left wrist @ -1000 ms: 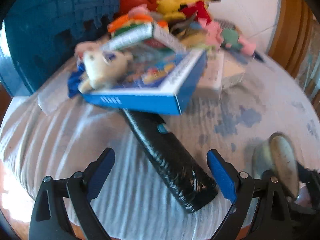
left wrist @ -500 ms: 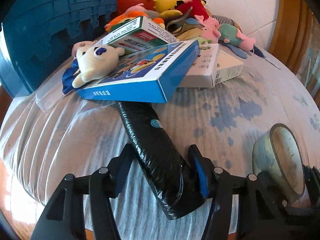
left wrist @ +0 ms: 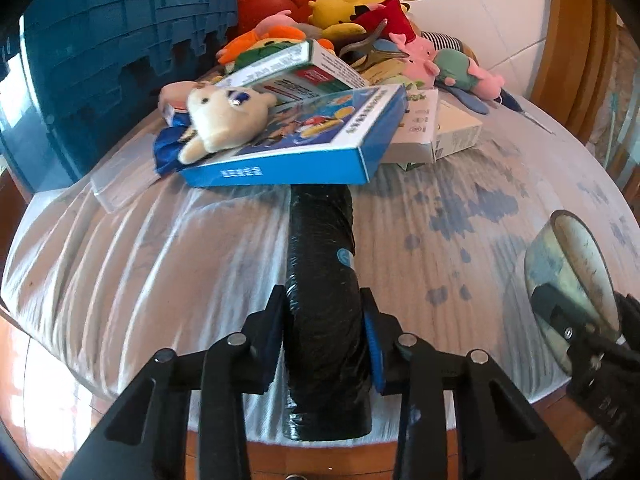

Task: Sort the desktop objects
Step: 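Lift the black stick and tape roll with both tools over the blue crate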

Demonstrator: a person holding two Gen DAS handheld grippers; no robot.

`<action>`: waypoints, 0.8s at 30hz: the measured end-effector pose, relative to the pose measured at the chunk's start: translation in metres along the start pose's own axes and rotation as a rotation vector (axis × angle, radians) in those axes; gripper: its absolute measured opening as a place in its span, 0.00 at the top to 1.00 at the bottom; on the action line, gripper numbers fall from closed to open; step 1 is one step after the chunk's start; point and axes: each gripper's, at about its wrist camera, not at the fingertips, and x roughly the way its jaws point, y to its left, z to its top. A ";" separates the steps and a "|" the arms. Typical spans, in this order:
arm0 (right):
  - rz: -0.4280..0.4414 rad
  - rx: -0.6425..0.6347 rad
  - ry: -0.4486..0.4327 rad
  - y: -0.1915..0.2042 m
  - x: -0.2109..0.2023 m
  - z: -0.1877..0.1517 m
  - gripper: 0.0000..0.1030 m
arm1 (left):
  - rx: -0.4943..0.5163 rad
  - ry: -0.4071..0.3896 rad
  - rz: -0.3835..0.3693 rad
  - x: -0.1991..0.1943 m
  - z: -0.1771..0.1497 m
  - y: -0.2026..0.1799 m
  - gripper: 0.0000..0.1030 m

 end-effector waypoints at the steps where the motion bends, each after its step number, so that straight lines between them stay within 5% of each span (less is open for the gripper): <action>1: -0.001 0.000 -0.002 0.000 -0.003 0.002 0.35 | 0.000 -0.006 -0.001 -0.006 0.001 0.001 0.67; 13: 0.057 -0.056 -0.063 0.034 -0.072 0.056 0.35 | -0.032 -0.121 -0.004 -0.110 0.047 0.017 0.67; 24: 0.165 -0.178 -0.186 0.110 -0.138 0.125 0.35 | -0.100 -0.275 0.054 -0.209 0.093 0.072 0.67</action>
